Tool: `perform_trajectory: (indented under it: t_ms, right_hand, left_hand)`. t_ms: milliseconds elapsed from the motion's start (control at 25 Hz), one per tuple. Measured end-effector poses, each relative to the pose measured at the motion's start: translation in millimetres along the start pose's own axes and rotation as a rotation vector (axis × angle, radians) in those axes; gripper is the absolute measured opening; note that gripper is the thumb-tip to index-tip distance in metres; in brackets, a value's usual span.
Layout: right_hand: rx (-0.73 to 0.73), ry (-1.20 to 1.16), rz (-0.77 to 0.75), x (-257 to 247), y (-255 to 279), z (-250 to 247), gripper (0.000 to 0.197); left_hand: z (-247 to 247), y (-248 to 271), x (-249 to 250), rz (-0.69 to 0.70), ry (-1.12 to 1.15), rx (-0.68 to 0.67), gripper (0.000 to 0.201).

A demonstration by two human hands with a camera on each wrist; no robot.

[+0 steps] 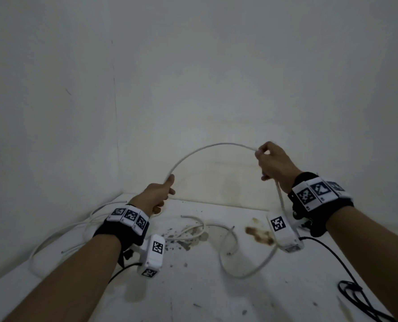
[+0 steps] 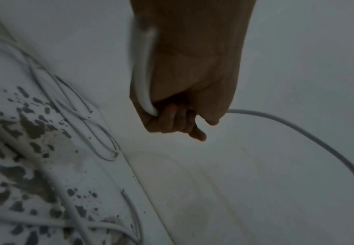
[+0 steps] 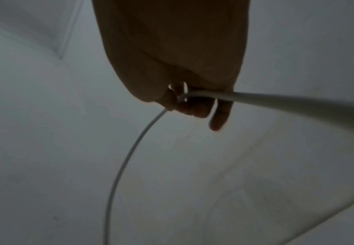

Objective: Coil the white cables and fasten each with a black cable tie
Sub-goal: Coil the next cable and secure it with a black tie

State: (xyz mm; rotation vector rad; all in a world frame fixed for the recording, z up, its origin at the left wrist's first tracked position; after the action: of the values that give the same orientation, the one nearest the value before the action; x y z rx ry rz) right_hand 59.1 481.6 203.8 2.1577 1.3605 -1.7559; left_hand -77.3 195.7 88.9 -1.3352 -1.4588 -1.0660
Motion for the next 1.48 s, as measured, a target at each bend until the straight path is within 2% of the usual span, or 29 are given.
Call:
perform_trajectory:
  t_ms: [40, 80, 160, 200, 240, 320, 360, 400, 480, 560, 640, 720, 800, 880, 1000, 1040, 1120, 1200, 1280, 1360, 1480]
  right_hand:
    - [-0.089, 0.160, -0.036, 6, 5, 10, 0.018]
    - [-0.176, 0.324, -0.101, 9, 11, 23, 0.038]
    - [-0.279, 0.525, -0.314, 1, 30, 53, 0.074]
    - [-0.330, 0.570, -0.414, -6, 41, 70, 0.078]
    - [-0.385, 0.596, -0.488, -11, 50, 85, 0.071]
    - [-0.445, 0.566, -0.525, -15, 55, 103, 0.039]
    - [-0.407, 0.492, -0.492, -17, 49, 102, 0.026]
    - [-0.328, 0.424, -0.464, -20, 42, 96, 0.021]
    - [-0.163, 0.378, -0.439, -25, 29, 78, 0.023]
    - [-0.122, 0.437, -0.388, -19, 24, 69, 0.040]
    - [-0.284, 0.559, -0.295, 9, 27, 77, 0.058]
    - [-0.503, 0.636, -0.218, 53, 35, 88, 0.063]
    - [-0.637, 0.577, -0.186, 89, 46, 92, 0.047]
    - [-0.689, 0.458, -0.162, 95, 68, 93, 0.034]
    - [-0.739, 0.125, -0.022, 69, 111, 102, 0.038]
    - [-0.707, 0.062, -0.055, 50, 123, 103, 0.041]
    - [-0.578, 0.127, -0.315, 7, 136, 102, 0.044]
    - [-0.457, 0.194, -0.559, -37, 142, 94, 0.043]
    - [-0.431, 0.212, -0.658, -63, 134, 82, 0.030]
    - [-0.358, 0.219, -0.626, -74, 109, 63, 0.022]
    - [-0.217, 0.224, -0.521, -76, 71, 38, 0.032]
  left_hand:
    - [4, 3, 1, 0.013, -0.038, -0.058, 0.049]
    - [9, 9, 7, 0.040, -0.057, -0.104, 0.046]
    - [22, 20, 21, 0.135, -0.127, -0.174, 0.039]
    - [29, 26, 30, 0.183, -0.147, -0.201, 0.037]
    - [35, 30, 37, 0.214, -0.124, -0.219, 0.034]
    - [37, 36, 47, 0.214, 0.002, -0.218, 0.028]
    - [35, 37, 47, 0.198, 0.061, -0.215, 0.026]
    - [33, 37, 45, 0.175, 0.121, -0.229, 0.026]
    - [31, 36, 34, 0.097, 0.269, -0.303, 0.027]
    - [32, 38, 28, 0.001, 0.518, -0.393, 0.030]
    - [27, 38, 36, -0.070, 0.851, -0.426, 0.031]
    - [13, 33, 51, -0.074, 1.115, -0.371, 0.032]
    - [0, 28, 64, -0.052, 1.250, -0.292, 0.034]
    - [-2, 25, 72, -0.028, 1.299, -0.247, 0.035]
    - [14, 25, 75, 0.034, 1.227, -0.213, 0.032]
    - [19, 26, 75, 0.068, 1.161, -0.205, 0.031]
    - [31, 31, 76, 0.165, 0.953, -0.202, 0.030]
    - [40, 40, 74, 0.298, 0.624, -0.220, 0.031]
    - [48, 51, 68, 0.398, 0.319, -0.291, 0.030]
    - [51, 60, 59, 0.387, 0.199, -0.400, 0.029]
    - [51, 72, 49, 0.215, 0.289, -0.506, 0.037]
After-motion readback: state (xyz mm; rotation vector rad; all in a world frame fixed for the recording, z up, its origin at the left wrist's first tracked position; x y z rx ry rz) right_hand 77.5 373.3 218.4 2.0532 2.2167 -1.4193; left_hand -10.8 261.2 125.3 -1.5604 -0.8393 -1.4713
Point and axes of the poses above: each hand's wrist, its own y-axis away from the middle knuckle, its own z-axis out of the palm, x = y × z, the point moved 7 cm from there along -y, towards the middle knuckle, and after that the axes turned 13 degrees about x, right-handed, at the moved point
